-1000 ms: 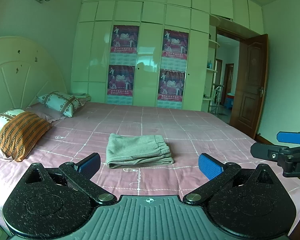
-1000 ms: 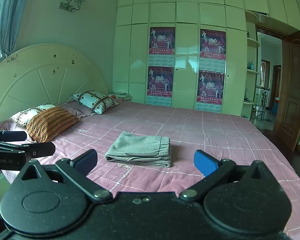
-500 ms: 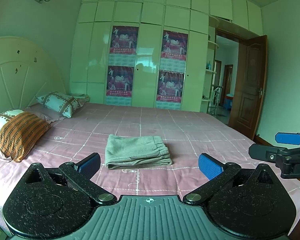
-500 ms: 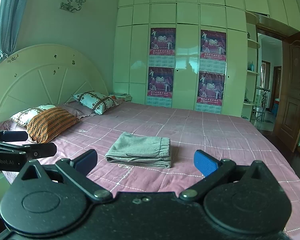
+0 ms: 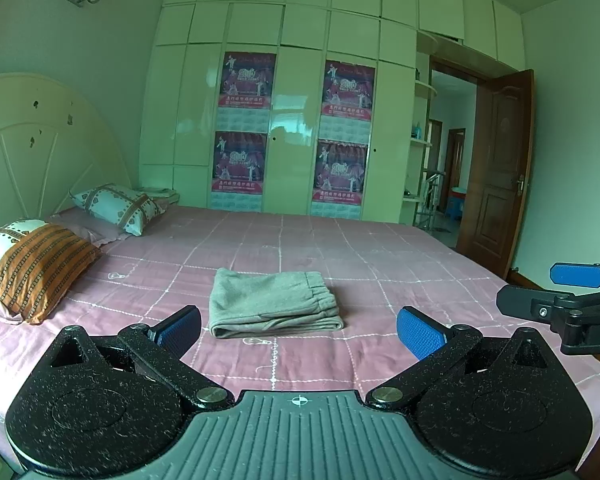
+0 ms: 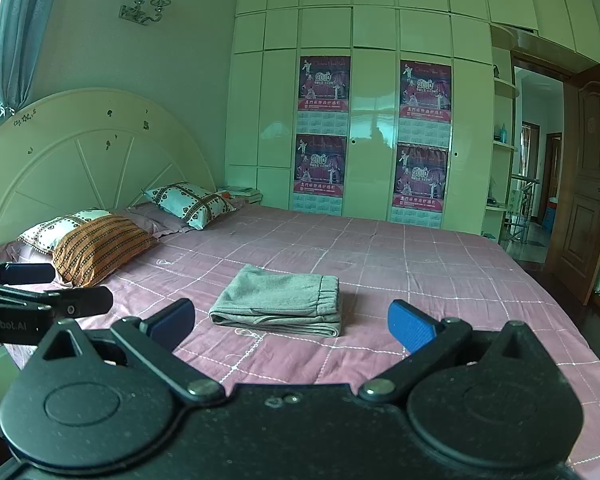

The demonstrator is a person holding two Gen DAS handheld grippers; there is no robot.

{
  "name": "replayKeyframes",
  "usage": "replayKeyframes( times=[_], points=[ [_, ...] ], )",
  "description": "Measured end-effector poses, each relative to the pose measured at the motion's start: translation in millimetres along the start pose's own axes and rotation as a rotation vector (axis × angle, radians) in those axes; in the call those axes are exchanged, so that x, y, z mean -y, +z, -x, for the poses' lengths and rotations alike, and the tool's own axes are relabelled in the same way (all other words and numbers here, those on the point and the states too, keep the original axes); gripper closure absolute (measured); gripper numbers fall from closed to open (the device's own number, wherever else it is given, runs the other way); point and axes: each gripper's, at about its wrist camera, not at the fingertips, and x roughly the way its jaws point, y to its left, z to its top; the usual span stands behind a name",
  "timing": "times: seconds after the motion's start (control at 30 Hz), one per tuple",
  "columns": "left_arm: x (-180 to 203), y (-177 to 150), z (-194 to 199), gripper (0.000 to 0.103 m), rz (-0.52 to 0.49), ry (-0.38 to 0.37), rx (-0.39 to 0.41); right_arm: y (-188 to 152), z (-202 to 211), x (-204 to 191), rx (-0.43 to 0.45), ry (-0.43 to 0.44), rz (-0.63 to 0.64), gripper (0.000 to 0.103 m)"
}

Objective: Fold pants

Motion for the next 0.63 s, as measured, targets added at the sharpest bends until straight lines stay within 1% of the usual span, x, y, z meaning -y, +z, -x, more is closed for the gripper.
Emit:
replayKeyframes(
  times=[0.33,0.47,0.63],
  points=[
    [1.1,3.1,-0.8,0.000,-0.004,-0.010,0.003,1.1,0.9,1.0,0.002,0.002,0.000,0.006],
    [0.7,3.0,-2.1,0.000,-0.024,-0.019,0.009,0.9,0.8,0.7,0.002,0.002,0.000,0.006],
    [-0.2,1.6,-0.7,0.000,-0.015,-0.020,0.016,0.9,0.8,0.2,0.003,0.000,0.001,0.006]
  ],
)
